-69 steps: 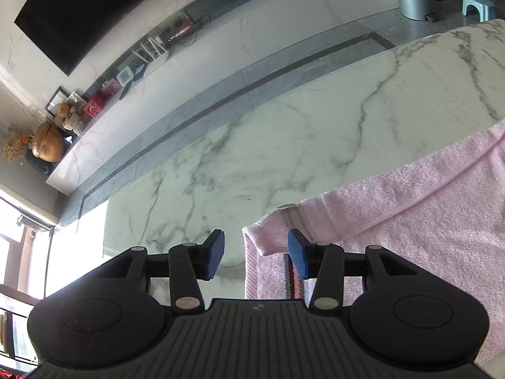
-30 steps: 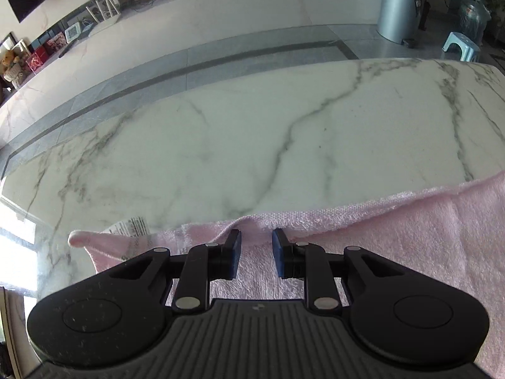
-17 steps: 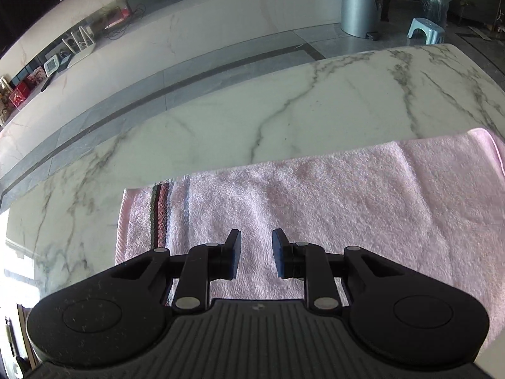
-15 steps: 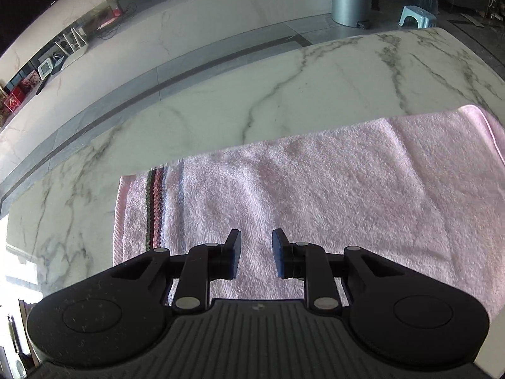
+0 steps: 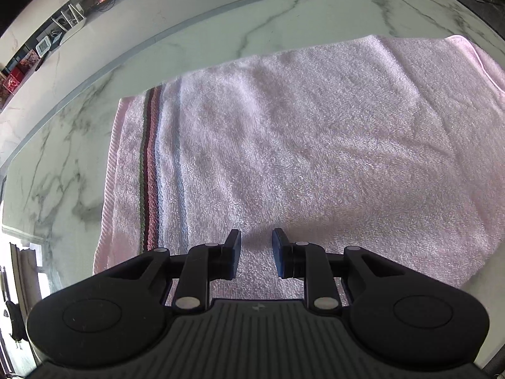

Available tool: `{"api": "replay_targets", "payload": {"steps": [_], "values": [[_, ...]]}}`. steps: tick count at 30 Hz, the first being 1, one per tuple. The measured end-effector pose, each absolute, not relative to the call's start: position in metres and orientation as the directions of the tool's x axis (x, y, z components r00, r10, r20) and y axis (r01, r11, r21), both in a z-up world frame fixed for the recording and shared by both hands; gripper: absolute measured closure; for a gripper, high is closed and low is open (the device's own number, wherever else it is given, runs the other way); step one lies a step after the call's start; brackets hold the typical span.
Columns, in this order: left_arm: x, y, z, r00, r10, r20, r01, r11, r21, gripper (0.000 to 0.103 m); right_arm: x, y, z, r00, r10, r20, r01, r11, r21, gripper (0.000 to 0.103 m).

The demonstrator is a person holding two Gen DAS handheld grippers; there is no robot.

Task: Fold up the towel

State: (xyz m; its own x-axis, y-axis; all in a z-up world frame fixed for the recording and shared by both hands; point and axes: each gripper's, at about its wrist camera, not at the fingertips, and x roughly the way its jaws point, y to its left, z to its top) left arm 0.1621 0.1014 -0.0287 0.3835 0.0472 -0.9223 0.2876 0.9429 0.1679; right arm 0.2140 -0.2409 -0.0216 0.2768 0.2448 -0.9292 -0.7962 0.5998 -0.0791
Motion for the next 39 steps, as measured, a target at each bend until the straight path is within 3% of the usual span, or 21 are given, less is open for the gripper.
{"api": "replay_targets", "payload": {"steps": [8,11,12,20,25,39], "values": [[0.166,0.099,-0.03,0.383,0.053,-0.922,0.268,0.949,0.166,0.082,0.251,-0.269,0.0,0.435,0.096,-0.895,-0.637,0.735,-0.231,0.094],[0.164,0.098,-0.031,0.389,0.053,-0.92,0.261,0.951,0.165,0.082,0.255,-0.285,0.006,0.48,0.048,-0.876,-0.592,0.754,-0.284,0.084],[0.164,0.098,-0.031,0.391,0.052,-0.919,0.26,0.952,0.165,0.082,0.254,-0.289,0.008,0.477,0.056,-0.877,-0.593,0.757,-0.274,0.079],[0.156,0.099,-0.024,0.415,0.053,-0.908,0.266,0.948,0.176,0.082,0.192,-0.274,0.013,0.333,0.224,-0.916,-0.755,0.645,-0.117,0.079],[0.146,0.107,-0.022,0.414,0.055,-0.909,0.275,0.944,0.182,0.082,0.142,-0.261,-0.004,0.228,0.285,-0.931,-0.825,0.565,-0.029,0.089],[0.145,0.107,-0.031,0.399,0.006,-0.917,0.256,0.959,0.117,0.081,0.122,-0.246,-0.035,0.225,0.261,-0.939,-0.843,0.534,-0.054,0.089]]}}
